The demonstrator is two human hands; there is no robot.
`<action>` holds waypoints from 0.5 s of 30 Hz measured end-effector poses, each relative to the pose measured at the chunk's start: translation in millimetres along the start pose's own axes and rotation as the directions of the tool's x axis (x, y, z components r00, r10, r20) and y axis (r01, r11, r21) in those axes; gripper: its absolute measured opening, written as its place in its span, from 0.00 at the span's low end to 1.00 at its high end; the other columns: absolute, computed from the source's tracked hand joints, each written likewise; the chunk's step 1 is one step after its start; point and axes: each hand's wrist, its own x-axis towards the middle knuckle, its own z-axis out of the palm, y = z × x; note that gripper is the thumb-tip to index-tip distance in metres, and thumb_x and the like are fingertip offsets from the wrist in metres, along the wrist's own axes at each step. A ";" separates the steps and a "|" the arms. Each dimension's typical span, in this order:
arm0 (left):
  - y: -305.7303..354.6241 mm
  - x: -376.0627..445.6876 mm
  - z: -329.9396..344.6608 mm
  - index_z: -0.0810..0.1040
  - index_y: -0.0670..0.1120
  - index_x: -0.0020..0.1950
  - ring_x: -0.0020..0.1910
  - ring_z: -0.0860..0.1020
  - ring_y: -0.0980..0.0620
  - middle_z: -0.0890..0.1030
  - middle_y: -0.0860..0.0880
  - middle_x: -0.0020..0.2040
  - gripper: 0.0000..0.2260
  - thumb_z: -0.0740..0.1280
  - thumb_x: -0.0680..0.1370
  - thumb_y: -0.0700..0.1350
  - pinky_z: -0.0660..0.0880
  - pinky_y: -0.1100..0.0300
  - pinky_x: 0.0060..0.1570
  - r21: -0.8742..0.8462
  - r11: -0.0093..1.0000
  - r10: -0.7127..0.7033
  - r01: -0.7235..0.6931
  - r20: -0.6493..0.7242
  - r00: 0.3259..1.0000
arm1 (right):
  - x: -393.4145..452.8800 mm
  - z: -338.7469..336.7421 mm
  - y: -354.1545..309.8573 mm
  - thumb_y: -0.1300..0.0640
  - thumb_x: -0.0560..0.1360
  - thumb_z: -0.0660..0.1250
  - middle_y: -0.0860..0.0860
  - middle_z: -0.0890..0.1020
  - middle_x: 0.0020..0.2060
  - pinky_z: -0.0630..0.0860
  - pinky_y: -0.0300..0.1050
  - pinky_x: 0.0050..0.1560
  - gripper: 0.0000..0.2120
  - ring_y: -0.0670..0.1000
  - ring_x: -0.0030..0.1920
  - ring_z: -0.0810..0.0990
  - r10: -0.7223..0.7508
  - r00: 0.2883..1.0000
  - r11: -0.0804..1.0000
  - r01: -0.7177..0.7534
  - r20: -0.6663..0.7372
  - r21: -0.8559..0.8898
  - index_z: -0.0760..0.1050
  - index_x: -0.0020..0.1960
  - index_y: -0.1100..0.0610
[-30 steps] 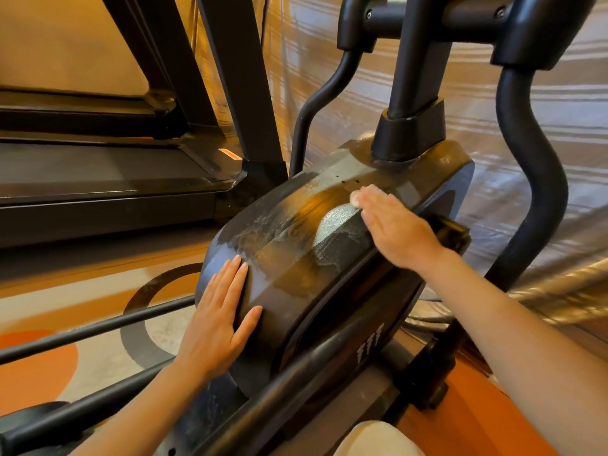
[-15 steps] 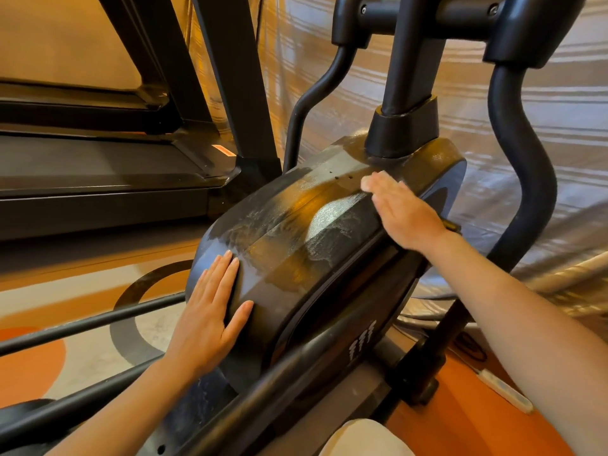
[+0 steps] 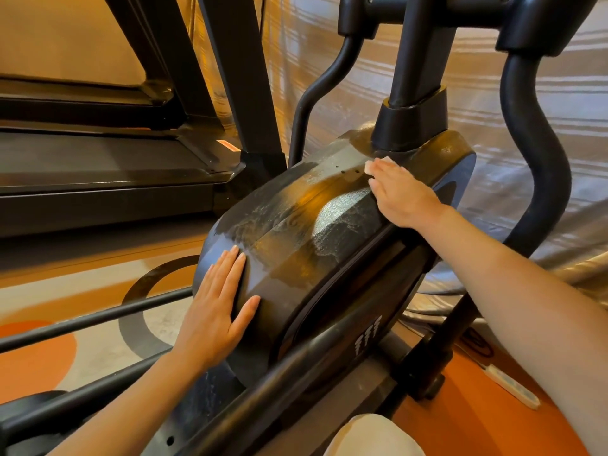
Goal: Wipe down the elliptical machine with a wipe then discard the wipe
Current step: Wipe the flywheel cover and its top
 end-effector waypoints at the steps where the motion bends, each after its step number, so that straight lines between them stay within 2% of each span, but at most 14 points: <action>1: -0.3 0.0 0.4 0.49 0.54 0.81 0.79 0.45 0.60 0.48 0.57 0.81 0.34 0.47 0.79 0.69 0.50 0.53 0.76 0.000 1.000 0.001 -0.001 -0.002 1.000 | 2.1 2.0 -4.1 0.52 0.84 0.49 0.58 0.68 0.71 0.52 0.52 0.77 0.22 0.57 0.75 0.60 -0.004 1.000 1.000 0.004 -0.001 -0.012 0.63 0.73 0.62; 3: -1.0 0.2 1.7 0.50 0.53 0.81 0.79 0.46 0.58 0.49 0.56 0.81 0.34 0.48 0.79 0.69 0.50 0.52 0.76 -0.002 1.000 0.002 -0.002 -0.008 1.000 | -2.7 4.7 -18.0 0.49 0.82 0.48 0.58 0.71 0.67 0.52 0.51 0.77 0.24 0.59 0.72 0.63 -0.089 0.996 0.996 0.089 0.020 0.011 0.66 0.70 0.64; 4: -1.3 0.2 2.4 0.50 0.52 0.81 0.80 0.47 0.57 0.49 0.55 0.81 0.35 0.48 0.79 0.69 0.50 0.52 0.76 -0.004 1.000 0.000 0.000 -0.008 1.000 | -9.0 5.9 -24.5 0.50 0.83 0.48 0.57 0.70 0.68 0.49 0.48 0.77 0.24 0.58 0.74 0.61 -0.138 0.990 0.990 0.137 0.033 0.028 0.65 0.71 0.64; 7: -1.5 0.6 2.9 0.50 0.51 0.81 0.80 0.47 0.56 0.49 0.55 0.81 0.35 0.47 0.80 0.69 0.50 0.51 0.77 -0.005 1.000 -0.002 0.002 -0.010 1.000 | -24.7 8.5 -29.9 0.52 0.85 0.49 0.52 0.58 0.78 0.43 0.39 0.76 0.24 0.49 0.78 0.49 -0.230 0.970 0.973 0.229 0.079 0.030 0.56 0.78 0.60; 8: -1.1 0.4 2.6 0.50 0.51 0.81 0.80 0.47 0.56 0.49 0.54 0.81 0.35 0.47 0.79 0.69 0.51 0.51 0.77 -0.005 1.000 -0.004 0.004 -0.010 1.000 | -23.5 6.0 -26.9 0.52 0.85 0.49 0.51 0.56 0.78 0.43 0.39 0.76 0.24 0.48 0.78 0.49 -0.227 0.970 0.974 0.226 0.088 0.025 0.55 0.79 0.59; 10: -0.2 -0.4 1.7 0.50 0.51 0.81 0.80 0.46 0.57 0.49 0.55 0.81 0.36 0.47 0.79 0.70 0.51 0.51 0.76 -0.007 1.000 -0.008 0.008 -0.008 1.000 | -11.6 1.1 -21.1 0.54 0.85 0.50 0.54 0.62 0.76 0.44 0.37 0.74 0.23 0.52 0.78 0.53 -0.184 0.980 0.983 0.181 0.077 0.044 0.59 0.77 0.62; 12: -0.2 -0.6 0.9 0.50 0.52 0.81 0.80 0.46 0.57 0.48 0.56 0.81 0.36 0.47 0.79 0.70 0.51 0.51 0.76 -0.013 1.000 -0.012 0.012 0.000 1.000 | 6.0 -1.4 -14.0 0.55 0.85 0.51 0.58 0.68 0.72 0.49 0.42 0.75 0.20 0.58 0.76 0.59 -0.091 0.995 0.995 0.089 0.041 0.049 0.64 0.73 0.63; 15: -1.5 -0.7 0.5 0.49 0.53 0.81 0.80 0.46 0.57 0.48 0.57 0.81 0.35 0.47 0.79 0.71 0.51 0.50 0.77 -0.019 1.000 -0.014 0.015 0.006 1.000 | 17.4 3.0 -16.7 0.50 0.84 0.52 0.59 0.69 0.69 0.51 0.50 0.76 0.23 0.58 0.74 0.60 -0.024 1.000 0.999 0.025 0.017 -0.024 0.64 0.72 0.64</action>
